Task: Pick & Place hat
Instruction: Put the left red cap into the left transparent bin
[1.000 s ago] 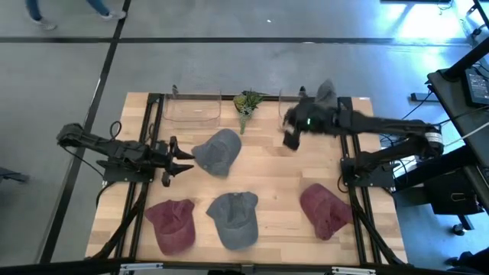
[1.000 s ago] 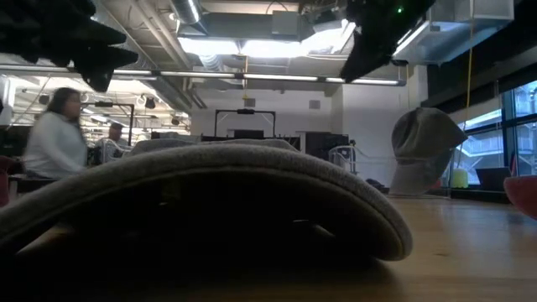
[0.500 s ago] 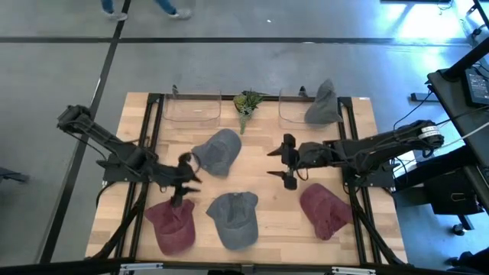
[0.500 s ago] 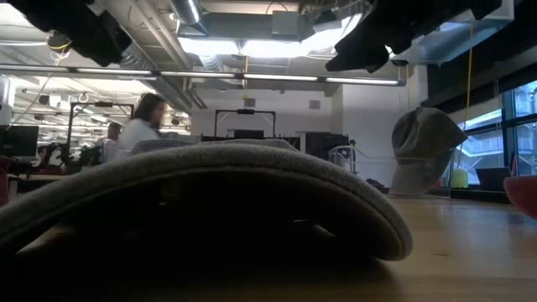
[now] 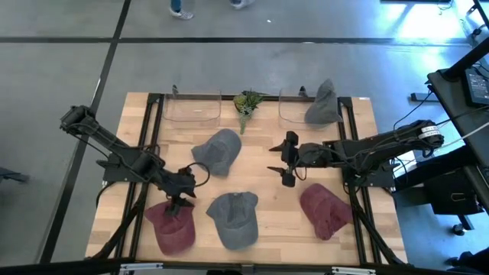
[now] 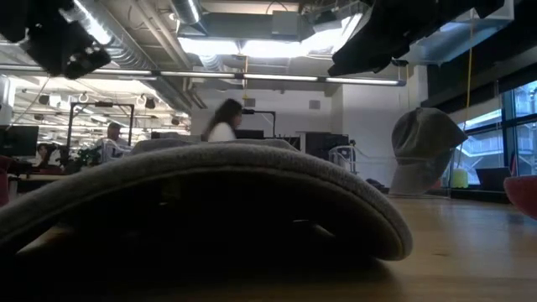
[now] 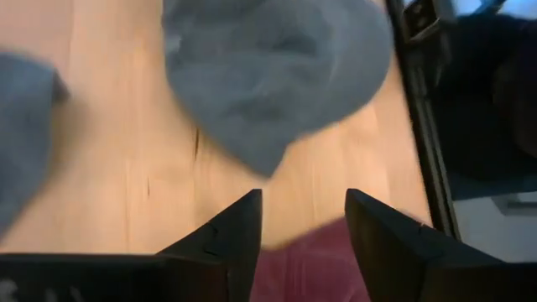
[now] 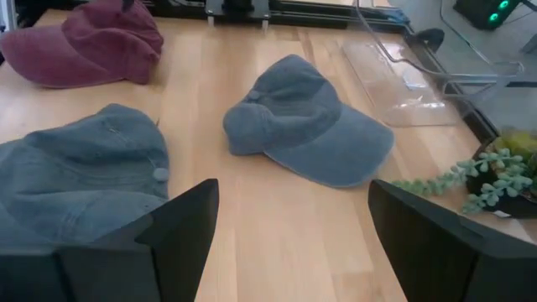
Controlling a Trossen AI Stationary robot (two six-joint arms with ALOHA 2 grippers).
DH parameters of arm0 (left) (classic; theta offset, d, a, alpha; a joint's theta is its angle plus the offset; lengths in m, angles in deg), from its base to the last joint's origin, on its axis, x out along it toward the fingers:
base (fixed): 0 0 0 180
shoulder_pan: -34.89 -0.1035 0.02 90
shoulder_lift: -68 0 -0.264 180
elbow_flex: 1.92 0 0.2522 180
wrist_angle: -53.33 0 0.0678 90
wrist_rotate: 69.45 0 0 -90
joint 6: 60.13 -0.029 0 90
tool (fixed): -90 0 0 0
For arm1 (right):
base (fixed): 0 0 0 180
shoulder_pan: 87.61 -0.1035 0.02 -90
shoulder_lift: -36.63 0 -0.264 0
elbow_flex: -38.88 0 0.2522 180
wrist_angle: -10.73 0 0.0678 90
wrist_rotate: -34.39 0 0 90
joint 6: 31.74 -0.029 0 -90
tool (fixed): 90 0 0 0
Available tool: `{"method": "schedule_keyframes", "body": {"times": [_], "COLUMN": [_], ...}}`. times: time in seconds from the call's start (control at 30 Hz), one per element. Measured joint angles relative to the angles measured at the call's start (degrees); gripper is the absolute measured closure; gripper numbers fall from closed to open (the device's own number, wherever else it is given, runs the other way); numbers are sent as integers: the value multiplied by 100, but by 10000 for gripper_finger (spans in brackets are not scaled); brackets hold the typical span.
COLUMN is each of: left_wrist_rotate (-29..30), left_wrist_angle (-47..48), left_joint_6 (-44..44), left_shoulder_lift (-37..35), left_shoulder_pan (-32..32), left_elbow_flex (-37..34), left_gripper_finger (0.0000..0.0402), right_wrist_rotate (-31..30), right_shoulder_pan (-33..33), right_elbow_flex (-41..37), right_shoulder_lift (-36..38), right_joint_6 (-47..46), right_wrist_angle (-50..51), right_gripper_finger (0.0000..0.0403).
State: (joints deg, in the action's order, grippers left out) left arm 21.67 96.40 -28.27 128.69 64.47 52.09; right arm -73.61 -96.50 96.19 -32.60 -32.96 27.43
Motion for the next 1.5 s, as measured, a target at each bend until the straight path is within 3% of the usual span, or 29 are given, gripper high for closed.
{"method": "schedule_keyframes", "body": {"times": [0.13,0.3,0.5,0.67,0.8,1.1,1.23,1.5], "left_wrist_rotate": [77,-942,-367,-741,-629,-633,-625,-536], "left_wrist_angle": [919,1700,1721,1780,1712,740,870,1010], "left_joint_6": [833,1994,2588,3548,4053,3530,3049,3029], "left_shoulder_lift": [0,-2,3,103,219,456,753,1723], "left_shoulder_pan": [-12,88,316,490,641,879,1055,1094], "left_elbow_flex": [0,0,-239,-678,-927,-1023,-1023,-937], "left_gripper_finger": [199,188,191,192,192,192,192,192], "right_wrist_rotate": [0,0,0,2,2,2,2,2], "right_shoulder_pan": [0,0,0,0,0,0,0,0], "right_elbow_flex": [2,2,3,4,4,4,4,4], "right_shoulder_lift": [0,0,0,0,0,0,0,-2], "right_joint_6": [-3,-11,-36,-177,-177,-164,-160,-211], "right_wrist_angle": [29,164,166,272,308,317,326,445], "right_gripper_finger": [97,97,97,97,97,97,97,97]}}
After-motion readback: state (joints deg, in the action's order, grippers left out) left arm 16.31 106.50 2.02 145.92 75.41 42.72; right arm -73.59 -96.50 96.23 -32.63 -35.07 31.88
